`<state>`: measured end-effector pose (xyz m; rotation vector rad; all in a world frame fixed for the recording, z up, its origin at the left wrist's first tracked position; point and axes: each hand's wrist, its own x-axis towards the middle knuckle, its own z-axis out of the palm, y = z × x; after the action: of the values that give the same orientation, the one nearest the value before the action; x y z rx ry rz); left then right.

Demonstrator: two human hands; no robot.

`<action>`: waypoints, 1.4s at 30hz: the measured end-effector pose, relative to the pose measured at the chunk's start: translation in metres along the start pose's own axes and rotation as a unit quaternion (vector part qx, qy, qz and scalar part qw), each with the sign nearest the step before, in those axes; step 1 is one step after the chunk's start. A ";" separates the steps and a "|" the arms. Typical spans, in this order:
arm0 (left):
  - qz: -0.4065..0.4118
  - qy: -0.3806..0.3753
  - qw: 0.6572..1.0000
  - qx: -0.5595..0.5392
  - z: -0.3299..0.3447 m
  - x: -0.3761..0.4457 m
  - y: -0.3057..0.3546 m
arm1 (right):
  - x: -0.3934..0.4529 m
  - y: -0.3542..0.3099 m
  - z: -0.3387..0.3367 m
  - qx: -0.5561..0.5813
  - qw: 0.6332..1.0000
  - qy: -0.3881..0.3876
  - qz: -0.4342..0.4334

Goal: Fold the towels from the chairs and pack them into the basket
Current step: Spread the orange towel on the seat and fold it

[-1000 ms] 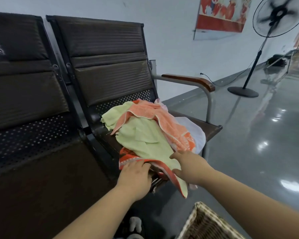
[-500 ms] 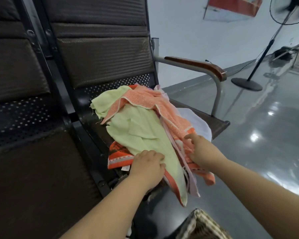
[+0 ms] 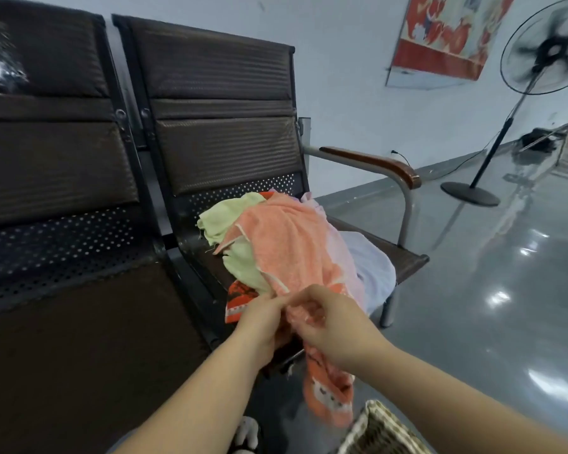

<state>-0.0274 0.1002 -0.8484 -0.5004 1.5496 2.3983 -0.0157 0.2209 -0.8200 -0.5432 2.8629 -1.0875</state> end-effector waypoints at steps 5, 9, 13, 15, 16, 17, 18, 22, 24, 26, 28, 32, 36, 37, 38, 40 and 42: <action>0.052 -0.032 0.997 0.040 -0.026 -0.045 0.023 | 0.002 -0.024 0.017 0.322 0.918 0.036 0.230; 0.075 -0.049 0.984 0.153 -0.061 -0.087 0.045 | 0.012 -0.059 0.040 0.573 0.776 0.047 0.258; 0.099 0.016 0.980 0.173 -0.126 -0.125 0.059 | 0.022 -0.112 0.076 0.575 0.797 -0.001 0.188; 0.111 0.081 0.981 0.138 -0.161 -0.142 0.064 | 0.018 -0.143 0.099 0.549 0.820 -0.040 0.154; 0.108 0.116 0.982 0.104 -0.179 -0.151 0.065 | 0.015 -0.158 0.113 0.522 0.839 -0.066 0.140; 0.102 0.150 0.981 0.068 -0.198 -0.159 0.066 | 0.012 -0.170 0.128 0.488 0.859 -0.091 0.125; 0.096 0.183 0.978 0.038 -0.215 -0.169 0.066 | 0.007 -0.184 0.140 0.451 0.878 -0.121 0.104; 0.042 0.253 0.966 0.017 -0.281 -0.211 0.056 | -0.022 -0.220 0.194 0.353 0.893 -0.276 0.026; 0.014 0.258 0.966 0.016 -0.304 -0.230 0.046 | -0.036 -0.228 0.218 0.341 0.870 -0.356 -0.007; 0.010 0.267 0.964 0.023 -0.323 -0.244 0.031 | -0.044 -0.228 0.241 0.319 0.857 -0.405 -0.013; 0.041 0.287 0.957 0.030 -0.335 -0.248 0.013 | -0.047 -0.229 0.256 0.318 0.857 -0.406 0.013; 0.086 0.268 0.959 0.042 -0.337 -0.235 -0.003 | -0.037 -0.219 0.270 0.336 0.879 -0.295 0.165; 0.061 0.134 0.979 0.141 -0.327 -0.222 0.002 | -0.018 -0.218 0.258 0.422 0.828 -0.236 0.285; 0.041 0.100 0.980 0.168 -0.322 -0.223 0.003 | -0.013 -0.220 0.255 0.419 0.831 -0.223 0.291; 0.023 0.077 0.978 0.191 -0.319 -0.222 0.005 | -0.010 -0.221 0.252 0.411 0.837 -0.211 0.294; 0.011 0.069 0.977 0.201 -0.316 -0.221 0.010 | -0.004 -0.223 0.250 0.415 0.837 -0.213 0.286; 0.020 0.124 0.979 0.160 -0.317 -0.217 0.018 | -0.003 -0.227 0.249 0.455 0.811 -0.232 0.287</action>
<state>0.2126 -0.2007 -0.8644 -0.7251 2.0219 2.1143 0.0952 -0.0944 -0.8614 0.1217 1.5981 -1.6579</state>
